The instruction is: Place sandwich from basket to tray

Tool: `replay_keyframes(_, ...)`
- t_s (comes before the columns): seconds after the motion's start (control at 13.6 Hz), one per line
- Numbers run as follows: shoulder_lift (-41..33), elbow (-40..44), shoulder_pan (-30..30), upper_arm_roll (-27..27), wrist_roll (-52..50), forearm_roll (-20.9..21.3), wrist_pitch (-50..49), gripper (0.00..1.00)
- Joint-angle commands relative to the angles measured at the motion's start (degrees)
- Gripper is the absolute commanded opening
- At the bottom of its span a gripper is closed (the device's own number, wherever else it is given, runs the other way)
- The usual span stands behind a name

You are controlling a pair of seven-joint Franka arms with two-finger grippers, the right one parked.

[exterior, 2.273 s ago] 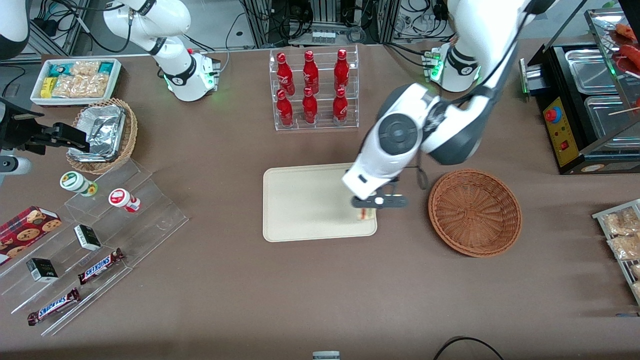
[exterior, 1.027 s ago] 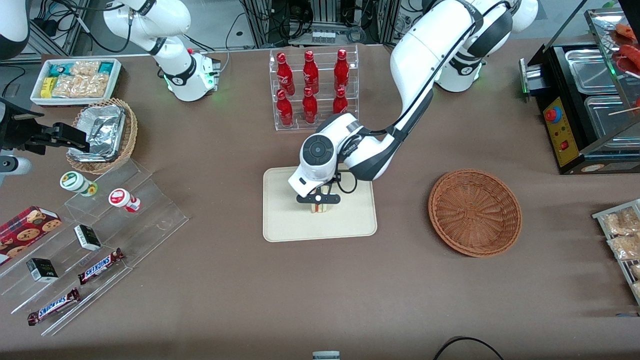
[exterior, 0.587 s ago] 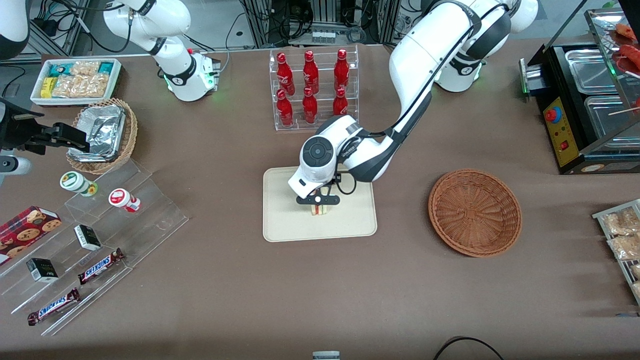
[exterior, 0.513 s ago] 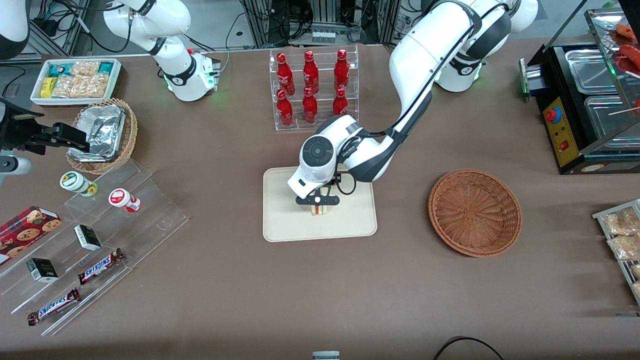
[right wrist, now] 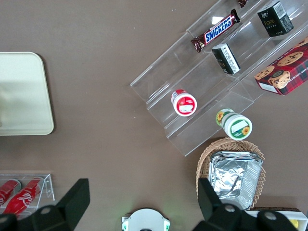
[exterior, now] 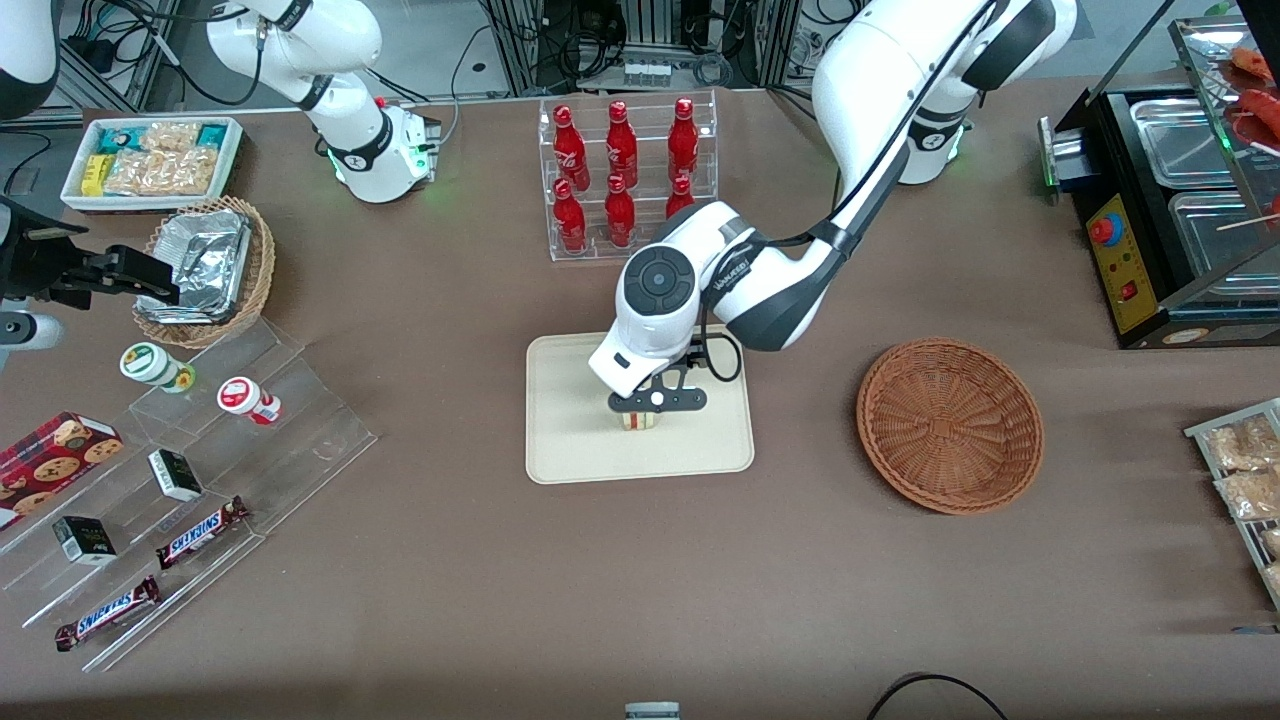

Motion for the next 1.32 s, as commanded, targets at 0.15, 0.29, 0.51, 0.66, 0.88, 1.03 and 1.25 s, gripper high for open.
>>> replay_keyframes(0.15,-4.61,-0.94,-0.25,0.42,-1.09,0.80,-4.14,1.00)
replay_keyframes(0.29,-8.47,-1.47,0.01,3.22,-1.26,0.54,-4.24,1.00)
replay_keyframes(0.51,-13.57,-1.91,1.76,5.78,-1.09,0.01,-9.05,1.00)
replay_keyframes(0.66,-16.91,-2.61,5.18,5.87,0.22,0.01,-12.74,1.00)
replay_keyframes(0.88,-23.93,-7.69,12.29,5.87,4.26,-0.16,-13.29,1.00)
replay_keyframes(1.03,-26.67,-8.58,16.43,5.78,10.13,-0.51,-14.95,1.00)
replay_keyframes(1.25,-31.41,-11.83,22.32,5.87,18.22,-0.78,-18.65,1.00)
